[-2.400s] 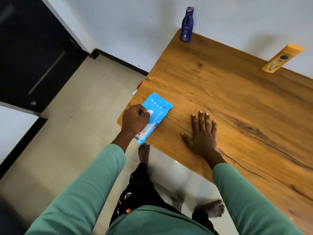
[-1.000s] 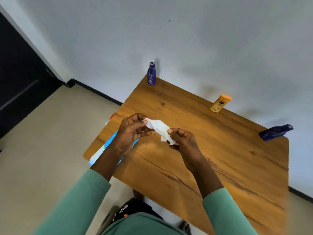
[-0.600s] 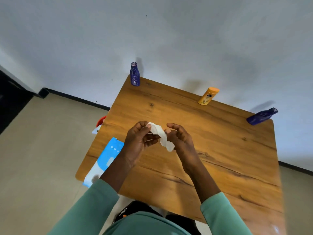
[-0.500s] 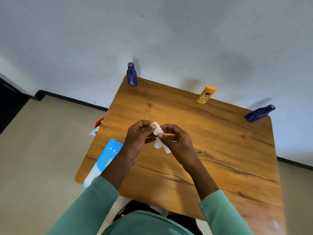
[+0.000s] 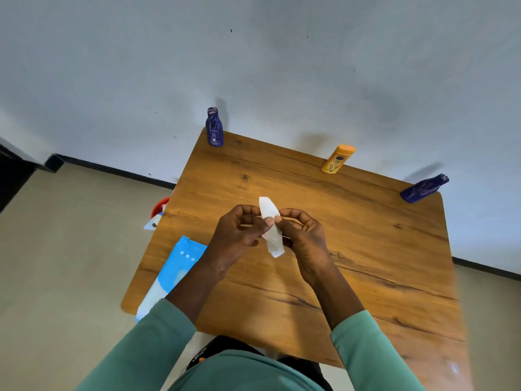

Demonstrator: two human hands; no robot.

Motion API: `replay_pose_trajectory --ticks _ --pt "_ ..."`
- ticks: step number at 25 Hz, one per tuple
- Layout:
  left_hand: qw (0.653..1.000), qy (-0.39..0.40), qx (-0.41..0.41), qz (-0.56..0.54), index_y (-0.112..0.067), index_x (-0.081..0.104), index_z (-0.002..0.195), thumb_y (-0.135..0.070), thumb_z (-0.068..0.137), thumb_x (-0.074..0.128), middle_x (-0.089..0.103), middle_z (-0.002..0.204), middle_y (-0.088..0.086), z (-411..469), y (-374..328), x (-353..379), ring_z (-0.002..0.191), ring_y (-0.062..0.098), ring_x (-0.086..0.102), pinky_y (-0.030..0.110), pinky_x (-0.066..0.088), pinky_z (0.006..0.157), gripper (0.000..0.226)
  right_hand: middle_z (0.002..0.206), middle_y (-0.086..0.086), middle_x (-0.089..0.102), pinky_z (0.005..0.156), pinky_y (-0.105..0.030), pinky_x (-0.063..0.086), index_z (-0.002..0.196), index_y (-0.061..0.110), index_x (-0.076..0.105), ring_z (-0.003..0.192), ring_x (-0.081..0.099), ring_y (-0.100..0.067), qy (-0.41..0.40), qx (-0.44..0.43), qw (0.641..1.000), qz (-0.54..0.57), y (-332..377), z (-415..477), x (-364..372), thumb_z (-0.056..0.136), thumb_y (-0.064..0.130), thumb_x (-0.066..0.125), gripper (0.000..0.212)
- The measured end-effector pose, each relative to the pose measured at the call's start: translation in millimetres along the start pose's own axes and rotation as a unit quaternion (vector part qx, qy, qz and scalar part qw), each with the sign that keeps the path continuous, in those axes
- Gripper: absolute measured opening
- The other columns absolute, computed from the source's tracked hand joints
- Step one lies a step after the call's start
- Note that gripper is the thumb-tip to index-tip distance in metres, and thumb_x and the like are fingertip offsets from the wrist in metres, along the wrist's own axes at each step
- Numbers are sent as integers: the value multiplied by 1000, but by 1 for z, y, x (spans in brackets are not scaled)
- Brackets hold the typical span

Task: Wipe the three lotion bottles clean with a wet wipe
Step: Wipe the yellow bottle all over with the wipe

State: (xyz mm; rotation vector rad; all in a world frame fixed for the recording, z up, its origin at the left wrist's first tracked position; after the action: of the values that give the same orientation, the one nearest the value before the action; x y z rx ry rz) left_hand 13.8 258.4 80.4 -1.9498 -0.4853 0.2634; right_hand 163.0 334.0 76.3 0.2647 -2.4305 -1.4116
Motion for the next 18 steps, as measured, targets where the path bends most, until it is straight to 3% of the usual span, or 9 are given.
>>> replay_pose_trajectory --ticks 3,7,12,15,18 --pt "998 -38 36 37 -18 74 102 -19 86 83 79 95 0 -1 1 -4 92 16 76 34 65 75 18 94 -23 76 71 -41 57 104 8 66 80 71 -31 -13 -27 1000 0 1 -4 0 97 1 67 10" --pt "997 26 -29 -67 -16 79 97 -10 89 78 80 95 1 5 12 3 94 18 73 35 60 80 10 95 -17 75 72 -39 55 98 9 71 87 65 -32 -20 24 995 93 -17 -2 -3 101 -4 53 22" --pt "994 96 31 -40 -14 78 106 5 90 72 80 107 5 8 0 17 102 20 74 30 62 83 26 102 -12 80 78 -33 59 106 7 79 93 75 -25 21 15 1000 -15 -13 -8 -3 102 26 63 25" --pt "991 120 55 -8 -15 76 112 10 88 73 77 100 4 13 -2 24 96 13 72 28 59 83 34 101 -17 78 79 -34 57 104 0 78 91 72 -25 -12 -9 1000 -21 -11 -2 -16 98 17 69 19" --pt "993 112 23 -15 -18 76 112 5 87 77 75 93 2 20 5 30 92 13 69 30 58 79 34 99 -16 76 76 -33 58 100 3 76 89 71 -25 -43 16 996 78 -16 1 -30 100 14 64 17"
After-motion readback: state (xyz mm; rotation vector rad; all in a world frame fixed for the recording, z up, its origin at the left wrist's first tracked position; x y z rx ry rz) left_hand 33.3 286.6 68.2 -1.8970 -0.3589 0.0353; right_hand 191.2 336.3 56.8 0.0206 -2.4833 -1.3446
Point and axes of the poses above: each hand's wrist, its own z-axis towards the middle knuckle, its own x-axis out of the palm, y = z × x, the point moved 9 cm from there along z, towards the middle knuckle
